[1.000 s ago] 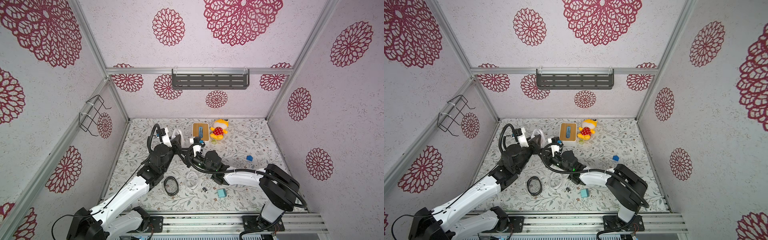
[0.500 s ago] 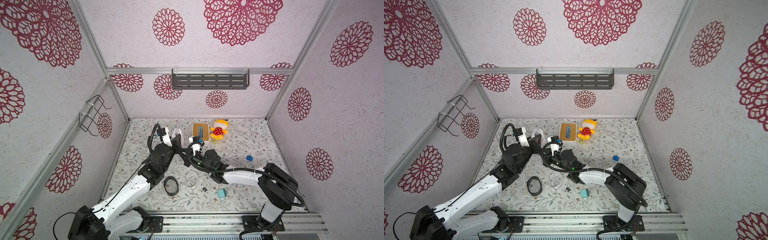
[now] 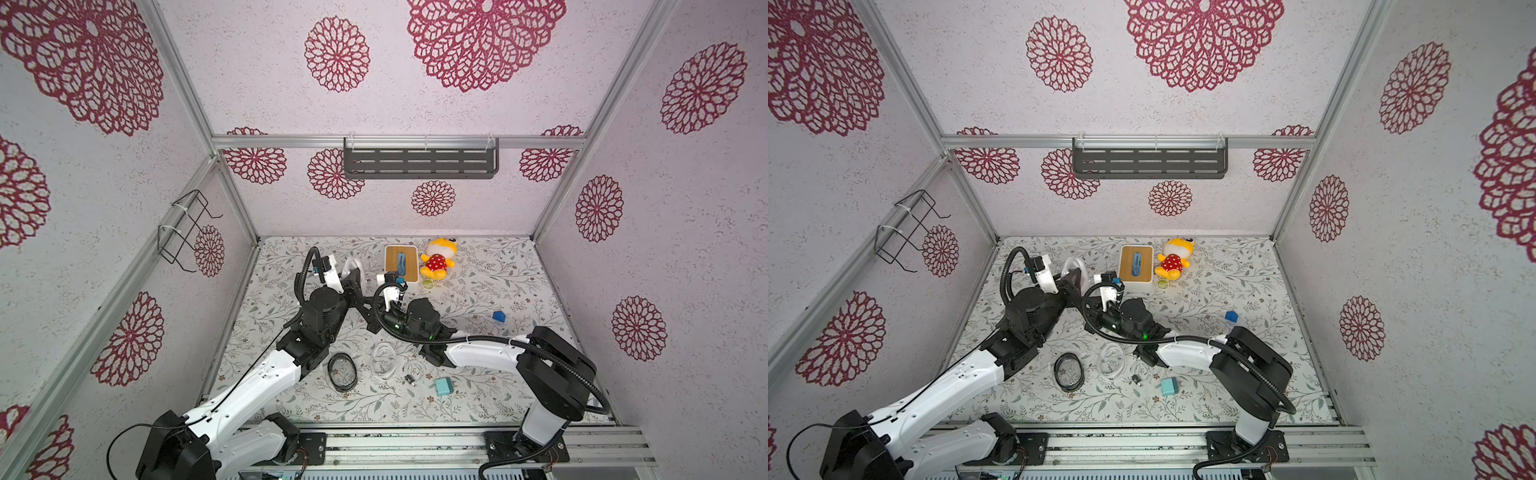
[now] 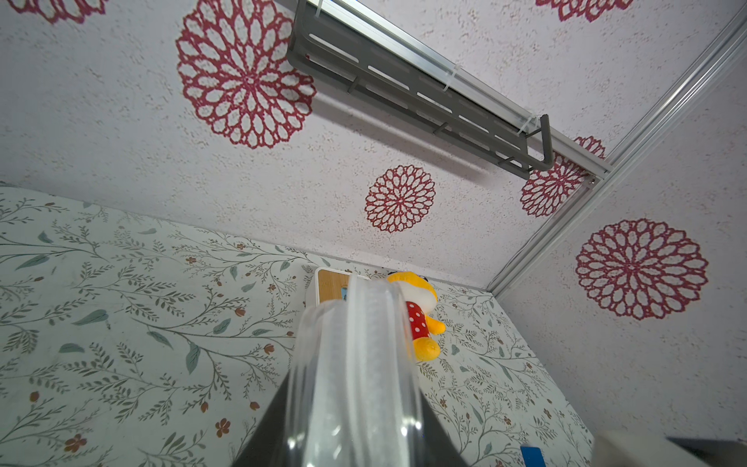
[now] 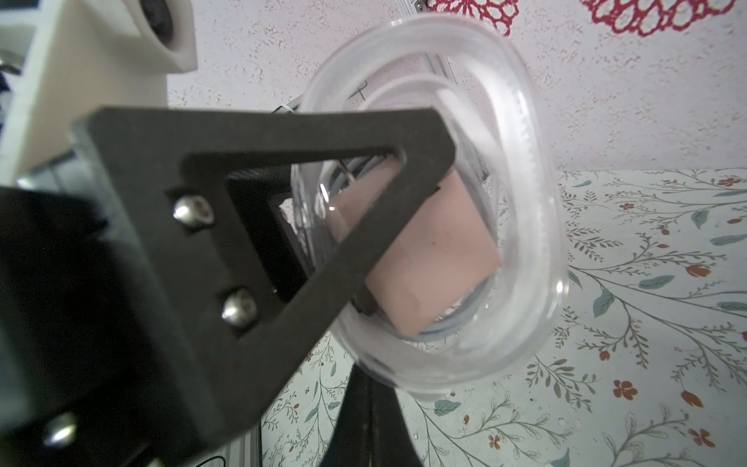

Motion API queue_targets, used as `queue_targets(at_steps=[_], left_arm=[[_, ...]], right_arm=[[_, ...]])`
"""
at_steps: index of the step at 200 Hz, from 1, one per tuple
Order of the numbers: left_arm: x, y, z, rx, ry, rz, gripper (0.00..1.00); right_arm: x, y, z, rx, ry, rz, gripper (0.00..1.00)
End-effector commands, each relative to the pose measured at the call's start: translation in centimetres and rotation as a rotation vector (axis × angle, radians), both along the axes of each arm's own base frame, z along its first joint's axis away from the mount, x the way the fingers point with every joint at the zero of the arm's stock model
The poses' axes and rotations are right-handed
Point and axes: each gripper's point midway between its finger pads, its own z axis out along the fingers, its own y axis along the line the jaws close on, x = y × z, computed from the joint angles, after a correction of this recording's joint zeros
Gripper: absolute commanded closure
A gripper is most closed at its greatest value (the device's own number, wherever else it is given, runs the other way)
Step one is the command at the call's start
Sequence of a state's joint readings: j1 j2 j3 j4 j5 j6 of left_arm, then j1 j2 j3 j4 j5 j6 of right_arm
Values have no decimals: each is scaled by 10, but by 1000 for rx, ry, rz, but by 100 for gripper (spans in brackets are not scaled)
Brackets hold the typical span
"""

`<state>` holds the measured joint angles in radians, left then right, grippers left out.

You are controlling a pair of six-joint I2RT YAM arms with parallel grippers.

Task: Pack away charging kits
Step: Zip the zipper on the storage bag.

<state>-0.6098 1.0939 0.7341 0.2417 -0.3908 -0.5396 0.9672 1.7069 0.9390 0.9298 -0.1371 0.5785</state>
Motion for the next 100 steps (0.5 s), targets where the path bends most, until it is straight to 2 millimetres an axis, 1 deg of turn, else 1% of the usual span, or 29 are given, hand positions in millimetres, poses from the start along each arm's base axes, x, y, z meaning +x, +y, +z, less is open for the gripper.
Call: queue_targets(at_steps=[1, 39, 69, 100], left_arm=[[-6, 11, 12, -41, -36, 39, 100], [-12, 20, 19, -51, -54, 60, 100], [-14, 23, 22, -63, -63, 70, 100], [-17, 33, 24, -72, -72, 105, 100]], right_arm=[[1, -1, 26, 69, -15, -3, 100], [5, -1, 9, 35, 9, -18, 100], [9, -3, 2, 12, 18, -43, 100], [12, -5, -4, -9, 27, -58, 100]])
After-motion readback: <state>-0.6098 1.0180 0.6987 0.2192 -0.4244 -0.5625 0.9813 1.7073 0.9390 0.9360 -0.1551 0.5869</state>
